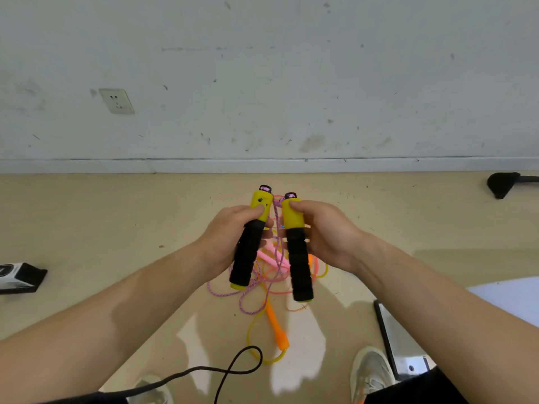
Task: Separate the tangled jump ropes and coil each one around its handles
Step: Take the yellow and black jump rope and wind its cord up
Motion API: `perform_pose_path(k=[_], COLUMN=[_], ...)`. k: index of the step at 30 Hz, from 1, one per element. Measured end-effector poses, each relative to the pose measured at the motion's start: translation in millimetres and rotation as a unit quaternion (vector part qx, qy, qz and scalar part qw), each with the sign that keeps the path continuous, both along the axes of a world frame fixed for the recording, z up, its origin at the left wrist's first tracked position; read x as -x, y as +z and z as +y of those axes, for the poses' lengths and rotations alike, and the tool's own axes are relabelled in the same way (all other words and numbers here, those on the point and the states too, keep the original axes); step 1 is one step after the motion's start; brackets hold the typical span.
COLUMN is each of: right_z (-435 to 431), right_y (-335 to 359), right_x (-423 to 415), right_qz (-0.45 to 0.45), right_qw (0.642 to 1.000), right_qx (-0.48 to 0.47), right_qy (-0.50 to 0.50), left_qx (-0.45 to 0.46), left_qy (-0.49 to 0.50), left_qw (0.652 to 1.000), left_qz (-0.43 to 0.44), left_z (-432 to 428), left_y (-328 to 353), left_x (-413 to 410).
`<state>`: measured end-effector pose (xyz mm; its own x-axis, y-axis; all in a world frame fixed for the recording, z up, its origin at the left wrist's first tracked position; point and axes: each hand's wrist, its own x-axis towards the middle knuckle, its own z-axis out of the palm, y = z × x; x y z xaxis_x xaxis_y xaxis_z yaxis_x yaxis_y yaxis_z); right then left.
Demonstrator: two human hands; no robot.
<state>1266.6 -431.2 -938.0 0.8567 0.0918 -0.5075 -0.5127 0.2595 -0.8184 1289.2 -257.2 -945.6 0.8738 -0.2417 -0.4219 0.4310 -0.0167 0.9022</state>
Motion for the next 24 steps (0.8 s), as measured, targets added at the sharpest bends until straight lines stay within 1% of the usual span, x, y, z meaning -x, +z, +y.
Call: perform_pose_path(k=[5, 9, 11, 13, 16, 19, 21, 24], right_z=[1.0, 4.0, 5.8, 7.6, 10.1, 12.7, 14.5, 16.4], right_y=[0.3, -2.2, -4.9, -8.5, -12.3, -13.4, -14.1, -17.2], right_x=[2.2, 3.8, 4.7, 5.8, 7.5, 9.5, 9.6, 8.9], right_qz=[-0.046, -0.063, -0.071, -0.074, -0.076, -0.084, -0.094, -0.126], right_qw=[0.999, 0.998, 0.997, 0.997, 0.996, 0.995, 0.993, 0.982], right_qx=[-0.009, -0.001, 0.015, 0.020, 0.020, 0.028, 0.051, 0.124], right_qy=[0.005, 0.004, 0.018, 0.030, 0.044, 0.050, 0.051, 0.058], left_qx=[0.021, 0.002, -0.003, 0.015, 0.026, 0.018, 0.013, 0.041], left_qy=[-0.022, -0.028, -0.035, -0.038, -0.019, 0.008, 0.030, 0.058], left_qw=[0.999, 0.999, 0.999, 0.999, 0.997, 0.995, 0.995, 0.992], left_qz=[-0.018, -0.014, 0.003, 0.033, 0.073, 0.095, 0.089, 0.109], left_z=[-2.4, -1.9, -1.3, -1.9, -3.0, -3.9, -3.8, -2.7], left_y=[0.0, 0.1, -1.0, -3.2, -7.1, -7.9, -7.7, -5.9], left_x=[5.5, 6.1, 6.0, 5.3, 4.2, 5.8, 6.9, 5.3])
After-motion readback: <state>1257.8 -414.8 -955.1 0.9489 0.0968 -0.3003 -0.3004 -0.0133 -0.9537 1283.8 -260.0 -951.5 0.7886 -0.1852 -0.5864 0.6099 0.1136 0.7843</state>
